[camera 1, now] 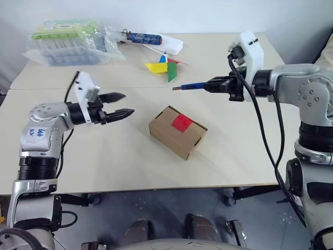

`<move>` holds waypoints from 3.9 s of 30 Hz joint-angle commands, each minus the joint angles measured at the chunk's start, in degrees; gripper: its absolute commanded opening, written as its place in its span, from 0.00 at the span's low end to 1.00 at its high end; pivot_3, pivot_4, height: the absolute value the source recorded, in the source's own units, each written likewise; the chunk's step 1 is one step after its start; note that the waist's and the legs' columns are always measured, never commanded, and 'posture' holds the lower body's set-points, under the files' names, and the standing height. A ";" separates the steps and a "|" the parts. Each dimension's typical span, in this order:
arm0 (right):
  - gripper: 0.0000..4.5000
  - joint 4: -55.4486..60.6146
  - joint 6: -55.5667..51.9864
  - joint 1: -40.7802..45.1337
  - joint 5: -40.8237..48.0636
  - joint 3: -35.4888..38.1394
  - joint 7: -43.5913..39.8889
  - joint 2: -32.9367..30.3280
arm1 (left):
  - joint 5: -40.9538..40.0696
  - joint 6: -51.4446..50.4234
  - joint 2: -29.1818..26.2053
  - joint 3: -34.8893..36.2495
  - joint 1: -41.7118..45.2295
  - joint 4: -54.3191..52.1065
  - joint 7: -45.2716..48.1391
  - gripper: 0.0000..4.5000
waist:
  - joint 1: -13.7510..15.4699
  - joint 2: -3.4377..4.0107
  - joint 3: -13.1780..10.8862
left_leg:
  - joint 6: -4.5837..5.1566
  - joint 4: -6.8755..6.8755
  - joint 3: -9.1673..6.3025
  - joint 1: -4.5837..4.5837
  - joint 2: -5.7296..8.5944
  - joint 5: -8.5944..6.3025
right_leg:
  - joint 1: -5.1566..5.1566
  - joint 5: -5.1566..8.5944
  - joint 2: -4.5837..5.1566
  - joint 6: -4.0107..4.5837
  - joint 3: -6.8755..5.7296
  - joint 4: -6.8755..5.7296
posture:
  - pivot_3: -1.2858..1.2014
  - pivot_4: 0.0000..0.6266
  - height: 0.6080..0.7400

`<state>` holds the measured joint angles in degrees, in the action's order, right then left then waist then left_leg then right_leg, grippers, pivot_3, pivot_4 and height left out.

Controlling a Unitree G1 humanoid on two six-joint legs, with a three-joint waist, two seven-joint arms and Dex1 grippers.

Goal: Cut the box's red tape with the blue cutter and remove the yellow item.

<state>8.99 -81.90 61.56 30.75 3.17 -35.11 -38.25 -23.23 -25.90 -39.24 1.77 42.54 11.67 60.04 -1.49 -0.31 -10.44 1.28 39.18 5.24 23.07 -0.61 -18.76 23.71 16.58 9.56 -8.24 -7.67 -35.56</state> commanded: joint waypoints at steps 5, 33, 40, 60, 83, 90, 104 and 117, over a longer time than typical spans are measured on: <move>0.04 10.73 -4.74 -2.55 2.94 4.77 2.12 -1.62 | 2.03 -1.79 2.48 -6.88 5.89 -1.97 3.81 0.17 | -0.05 0.00 0.00 | 0.00 0.02 0.02 0.00 0.00 0.00 | 0.00 0.00 -0.01 0.00 0.02 0.00 | 0.52 0.24 1.00; 0.04 8.35 -0.10 -3.35 3.85 -3.29 1.73 -2.34 | 16.69 -1.06 9.57 -19.57 15.53 13.20 7.38 0.00 | 0.38 -0.02 0.01 | 0.01 0.09 0.05 -0.01 0.02 0.00 | -0.01 0.00 -0.01 0.00 0.06 -0.01 | 0.52 0.24 1.00; 0.04 8.37 -0.08 -2.91 4.40 -2.79 1.65 -2.06 | 17.47 -1.49 10.19 -19.62 15.82 13.71 7.74 0.00 | 0.94 -0.03 0.01 | 0.01 0.15 0.05 -0.01 0.02 0.00 | -0.02 0.00 -0.01 0.00 0.07 -0.02 | 0.52 0.24 1.00; 0.04 11.77 -4.04 -0.20 6.44 -0.72 2.29 -2.28 | 19.13 -0.10 11.35 -19.94 17.11 16.84 8.66 0.00 | 1.39 -0.04 0.01 | 0.02 0.33 0.05 0.00 0.00 0.00 | -0.06 0.00 -0.01 0.00 0.08 -0.08 | 0.52 0.24 1.00; 0.04 10.52 -0.92 -5.95 5.32 -1.94 2.44 -4.38 | 19.60 -0.53 11.22 -19.79 17.06 16.16 9.55 0.00 | 1.40 -0.05 0.02 | 0.03 0.43 0.05 0.00 0.00 -0.01 | -0.09 0.00 -0.01 0.00 0.09 -0.11 | 0.52 0.24 1.00; 0.04 10.94 -1.92 -5.69 5.79 -1.25 2.49 -5.52 | 19.72 0.00 11.25 -19.74 17.18 16.61 9.56 0.00 | 1.43 -0.05 0.02 | 0.03 0.44 0.05 0.00 -0.01 -0.01 | -0.10 0.00 -0.01 0.00 0.09 -0.11 | 0.52 0.24 1.00; 0.04 11.53 -1.80 -8.52 5.56 -0.85 2.83 -6.52 | 19.67 0.01 11.26 -19.79 16.67 15.76 9.90 0.00 | 1.48 -0.06 0.03 | 0.03 0.48 0.05 0.00 -0.01 -0.01 | -0.12 0.00 -0.01 0.00 0.09 -0.12 | 0.52 0.24 1.00; 0.04 9.40 0.43 -9.75 4.80 -0.95 2.76 -7.84 | 19.72 -0.04 11.21 -19.86 16.25 15.32 10.21 0.00 | 1.60 -0.07 0.03 | 0.05 0.53 0.04 0.00 -0.01 -0.02 | -0.15 0.00 -0.01 0.00 0.09 -0.12 | 0.52 0.24 1.00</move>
<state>18.92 -81.82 52.50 37.04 0.94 -33.00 -44.46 -4.94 -25.53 -27.68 -16.85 60.04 27.48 69.62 0.11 -0.38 -10.41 1.32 39.72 5.28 23.07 -0.62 -18.77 23.55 16.58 9.55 -8.24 -7.59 -35.68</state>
